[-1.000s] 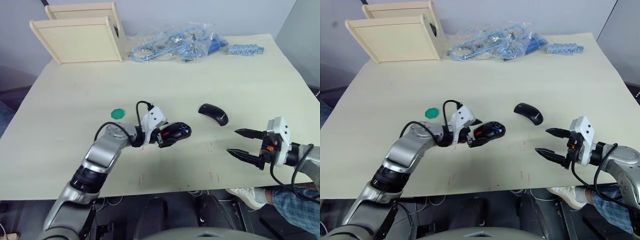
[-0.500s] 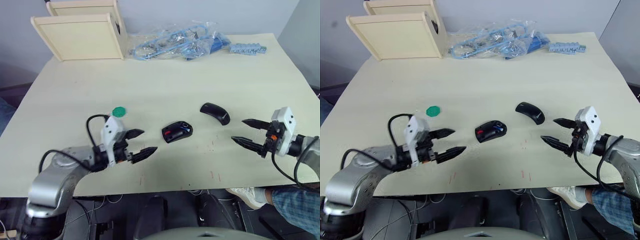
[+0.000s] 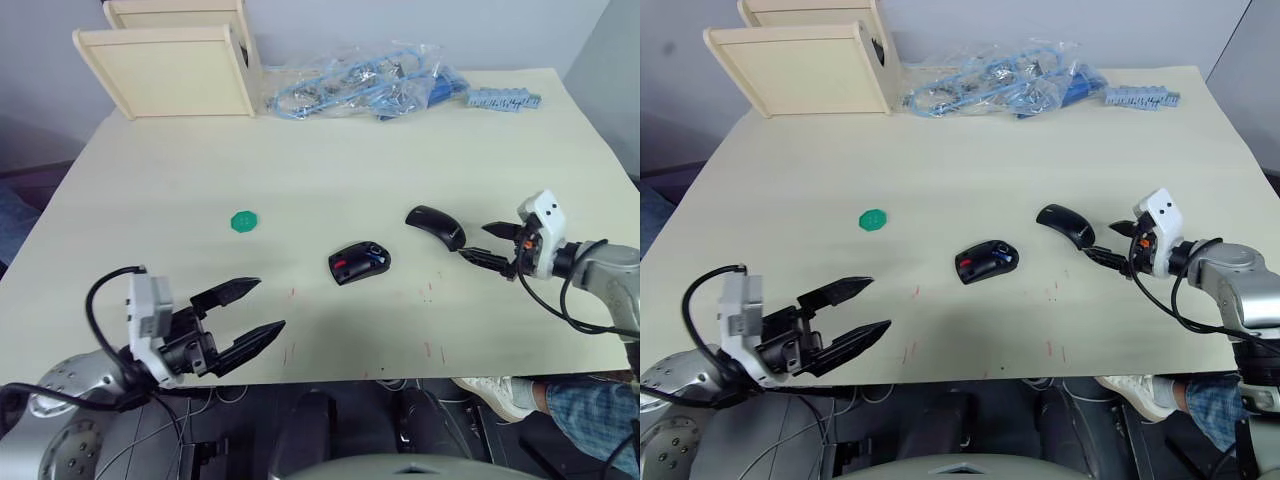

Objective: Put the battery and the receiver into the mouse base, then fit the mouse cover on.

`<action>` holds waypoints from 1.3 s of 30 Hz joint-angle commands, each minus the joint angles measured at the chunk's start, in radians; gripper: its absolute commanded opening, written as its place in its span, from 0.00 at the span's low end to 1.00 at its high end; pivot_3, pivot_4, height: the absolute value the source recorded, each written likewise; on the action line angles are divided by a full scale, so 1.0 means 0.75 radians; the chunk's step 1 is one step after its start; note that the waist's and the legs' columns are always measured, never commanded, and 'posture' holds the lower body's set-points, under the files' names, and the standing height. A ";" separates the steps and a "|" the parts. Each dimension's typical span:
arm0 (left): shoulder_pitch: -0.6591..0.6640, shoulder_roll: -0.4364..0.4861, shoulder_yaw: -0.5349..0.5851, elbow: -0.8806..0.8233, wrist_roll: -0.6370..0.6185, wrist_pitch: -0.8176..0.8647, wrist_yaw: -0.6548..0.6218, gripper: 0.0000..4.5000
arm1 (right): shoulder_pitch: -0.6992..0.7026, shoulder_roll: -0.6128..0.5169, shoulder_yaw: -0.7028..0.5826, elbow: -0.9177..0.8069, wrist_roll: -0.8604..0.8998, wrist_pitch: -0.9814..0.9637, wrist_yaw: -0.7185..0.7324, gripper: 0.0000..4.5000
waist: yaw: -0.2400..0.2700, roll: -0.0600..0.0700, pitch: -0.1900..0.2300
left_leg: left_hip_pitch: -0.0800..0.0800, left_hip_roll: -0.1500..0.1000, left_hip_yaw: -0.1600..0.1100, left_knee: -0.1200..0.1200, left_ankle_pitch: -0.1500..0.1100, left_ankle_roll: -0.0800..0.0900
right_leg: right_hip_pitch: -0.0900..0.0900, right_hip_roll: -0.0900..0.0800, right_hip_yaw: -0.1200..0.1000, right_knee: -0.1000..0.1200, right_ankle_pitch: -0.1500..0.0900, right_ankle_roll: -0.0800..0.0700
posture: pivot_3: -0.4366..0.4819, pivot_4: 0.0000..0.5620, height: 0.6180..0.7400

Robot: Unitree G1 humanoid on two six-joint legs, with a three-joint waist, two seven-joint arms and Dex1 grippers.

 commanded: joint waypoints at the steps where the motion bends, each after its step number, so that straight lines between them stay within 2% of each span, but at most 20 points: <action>1: 0.070 0.003 0.071 -0.037 -0.037 -0.079 -0.039 1.00 | -0.102 0.038 0.039 0.121 -0.065 -0.093 0.013 1.00 | -0.004 0.000 0.000 | 0.001 0.000 0.001 0.000 0.000 0.000 | 0.000 0.000 0.001 0.000 0.000 0.000 | 0.48 0.27 1.00; 13: 0.116 0.009 0.046 -0.074 -0.058 -0.131 0.022 1.00 | -0.226 0.136 0.087 0.366 -0.158 -0.258 0.082 1.00 | 0.002 0.001 0.001 | 0.000 0.000 -0.001 0.000 0.000 0.000 | 0.000 0.001 -0.001 0.000 0.000 0.000 | 0.48 0.27 1.00; 30: 0.061 0.069 -0.006 -0.069 -0.060 -0.194 -0.008 1.00 | -0.202 0.161 0.059 0.434 -0.178 -0.354 0.119 1.00 | 0.001 0.001 0.001 | 0.000 -0.001 -0.001 0.000 0.000 0.000 | 0.000 0.001 0.000 0.001 0.000 0.000 | 0.48 0.27 1.00; 39: 0.043 0.060 -0.027 -0.061 -0.053 -0.207 0.003 1.00 | -0.206 0.167 0.055 0.478 -0.179 -0.392 0.126 1.00 | 0.001 0.001 0.001 | 0.000 -0.001 -0.001 0.000 0.000 0.000 | 0.000 0.001 0.000 0.001 0.000 0.000 | 0.48 0.27 1.00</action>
